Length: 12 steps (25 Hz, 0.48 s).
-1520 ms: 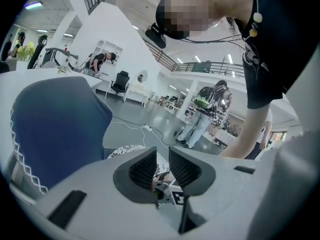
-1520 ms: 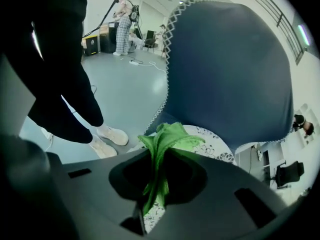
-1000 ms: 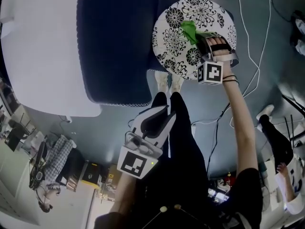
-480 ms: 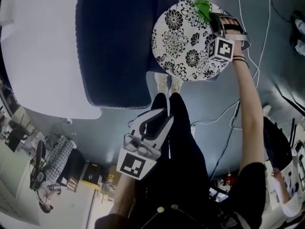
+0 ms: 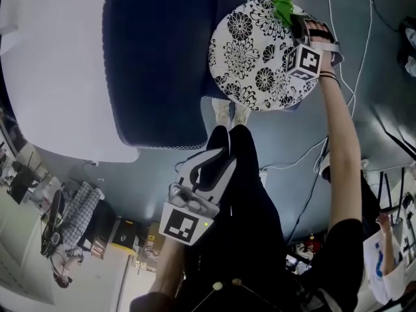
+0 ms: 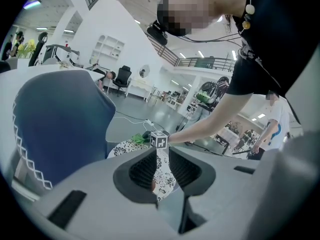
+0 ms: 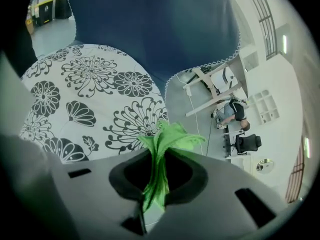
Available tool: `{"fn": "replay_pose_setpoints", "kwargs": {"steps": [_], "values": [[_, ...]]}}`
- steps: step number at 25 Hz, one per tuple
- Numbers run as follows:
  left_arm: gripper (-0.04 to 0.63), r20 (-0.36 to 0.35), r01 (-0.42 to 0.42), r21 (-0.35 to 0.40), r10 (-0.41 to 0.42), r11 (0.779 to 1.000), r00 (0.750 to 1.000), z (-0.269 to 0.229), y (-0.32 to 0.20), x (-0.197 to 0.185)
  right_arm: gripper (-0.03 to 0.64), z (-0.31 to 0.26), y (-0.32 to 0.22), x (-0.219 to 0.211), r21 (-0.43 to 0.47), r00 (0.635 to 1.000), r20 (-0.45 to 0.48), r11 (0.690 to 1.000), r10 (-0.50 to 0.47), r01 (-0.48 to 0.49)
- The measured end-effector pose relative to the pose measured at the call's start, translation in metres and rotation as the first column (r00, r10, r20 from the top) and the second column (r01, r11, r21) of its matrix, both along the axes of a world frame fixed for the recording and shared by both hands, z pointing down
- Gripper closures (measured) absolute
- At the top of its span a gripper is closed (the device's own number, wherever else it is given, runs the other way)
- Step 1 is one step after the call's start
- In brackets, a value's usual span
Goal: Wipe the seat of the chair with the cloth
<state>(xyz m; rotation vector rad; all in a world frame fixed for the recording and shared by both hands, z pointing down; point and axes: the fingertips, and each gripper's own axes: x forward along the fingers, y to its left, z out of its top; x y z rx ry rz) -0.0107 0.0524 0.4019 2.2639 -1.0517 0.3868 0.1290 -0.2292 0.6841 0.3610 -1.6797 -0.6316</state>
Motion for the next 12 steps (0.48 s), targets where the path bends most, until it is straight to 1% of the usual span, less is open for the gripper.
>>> {"fn": "replay_pose_setpoints", "kwargs": {"steps": [5,9,12], "values": [[0.517,-0.011,0.008,-0.001,-0.008,1.0,1.0,0.0,-0.001,0.002,0.566,0.02,0.032,-0.005,-0.053,0.997,-0.039,0.997,-0.063,0.061],[0.517,-0.017,0.004,-0.001,-0.004,1.0,1.0,-0.001,0.0,0.004,0.566,0.024,0.054,-0.005,-0.072,0.992,-0.057,0.992,-0.11,0.106],[0.518,-0.02,0.002,0.004,-0.002,1.0,1.0,-0.001,0.0,0.007,0.566,0.022,0.066,-0.004,-0.077,0.991,-0.052,0.99,-0.122,0.117]]}}
